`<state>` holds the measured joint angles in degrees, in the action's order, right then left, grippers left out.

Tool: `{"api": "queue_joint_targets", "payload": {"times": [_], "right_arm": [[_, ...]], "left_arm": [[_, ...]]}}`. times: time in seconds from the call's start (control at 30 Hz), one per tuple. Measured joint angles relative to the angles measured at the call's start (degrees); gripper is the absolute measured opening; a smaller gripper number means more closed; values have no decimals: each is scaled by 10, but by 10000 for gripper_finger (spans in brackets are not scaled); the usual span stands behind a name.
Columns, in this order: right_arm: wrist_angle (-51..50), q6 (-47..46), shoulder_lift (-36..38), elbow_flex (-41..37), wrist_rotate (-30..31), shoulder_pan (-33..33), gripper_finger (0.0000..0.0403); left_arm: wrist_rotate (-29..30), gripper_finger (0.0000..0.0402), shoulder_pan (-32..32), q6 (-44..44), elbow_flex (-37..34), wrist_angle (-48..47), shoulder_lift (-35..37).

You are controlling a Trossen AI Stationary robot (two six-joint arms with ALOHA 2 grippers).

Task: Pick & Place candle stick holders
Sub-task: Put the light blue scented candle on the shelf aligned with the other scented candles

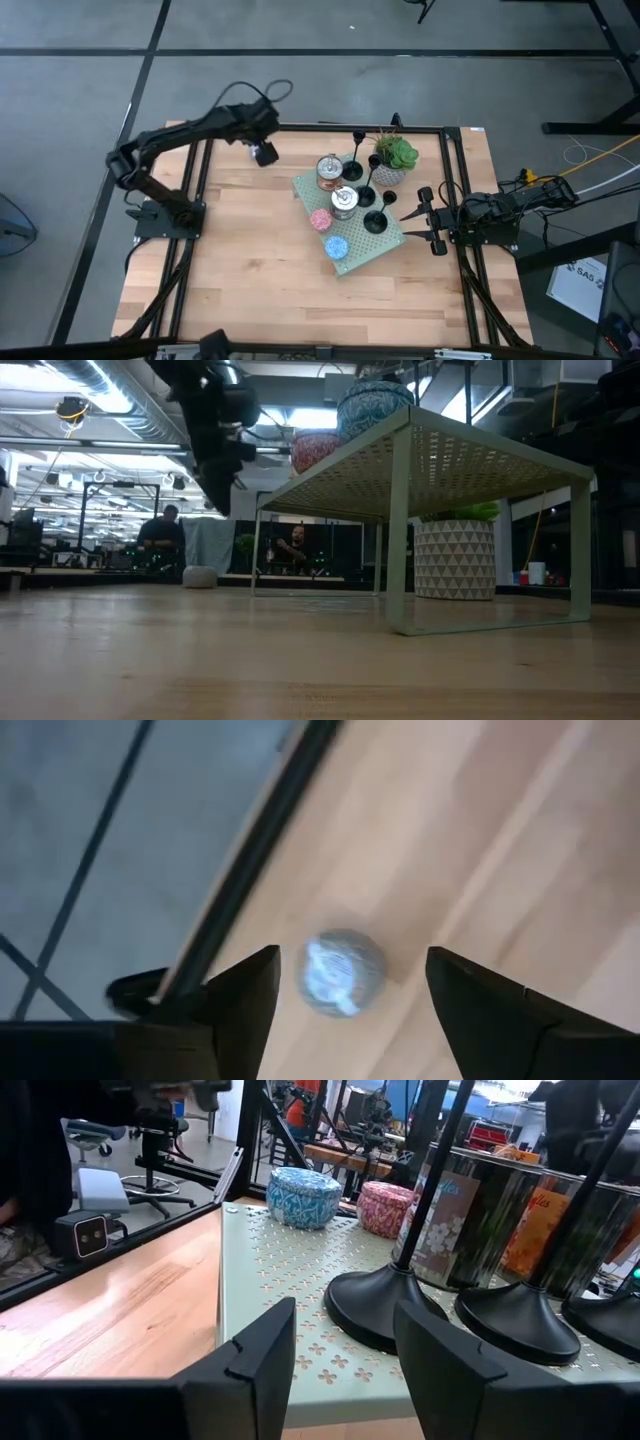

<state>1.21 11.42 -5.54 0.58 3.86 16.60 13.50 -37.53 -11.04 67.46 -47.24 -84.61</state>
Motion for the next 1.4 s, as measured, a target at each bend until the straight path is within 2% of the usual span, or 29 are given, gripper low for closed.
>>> {"api": "queue_joint_targets", "payload": {"times": [0.27, 0.43, 0.53, 0.63, 0.73, 0.83, 1.1, 1.27, 1.4], "right_arm": [[0, 0, 0, 0, 0, 0, 171], [0, 0, 0, 0, 0, 0, 171], [0, 0, 0, 0, 0, 0, 171], [0, 0, 0, 0, 0, 0, 171], [0, 0, 0, 0, 0, 0, 171], [0, 0, 0, 0, 0, 0, 171], [0, 0, 0, 0, 0, 0, 171], [0, 0, 0, 0, 0, 0, 172], [0, 0, 0, 0, 0, 0, 172]], "left_arm": [[-18, 262, -55, 4, -13, 14, 4], [-27, 295, -79, 65, -44, 27, -40], [-24, 310, -98, 73, -47, 32, -74], [-58, 317, -112, 73, -47, 41, -106], [-107, 317, -123, 73, -47, 51, -138], [-119, 318, -130, 73, -47, 56, -165], [-122, 315, -131, 61, -44, 55, -215], [-108, 291, -117, 60, -46, 57, -209], [-100, 291, -106, 58, -48, 48, -200]]}}
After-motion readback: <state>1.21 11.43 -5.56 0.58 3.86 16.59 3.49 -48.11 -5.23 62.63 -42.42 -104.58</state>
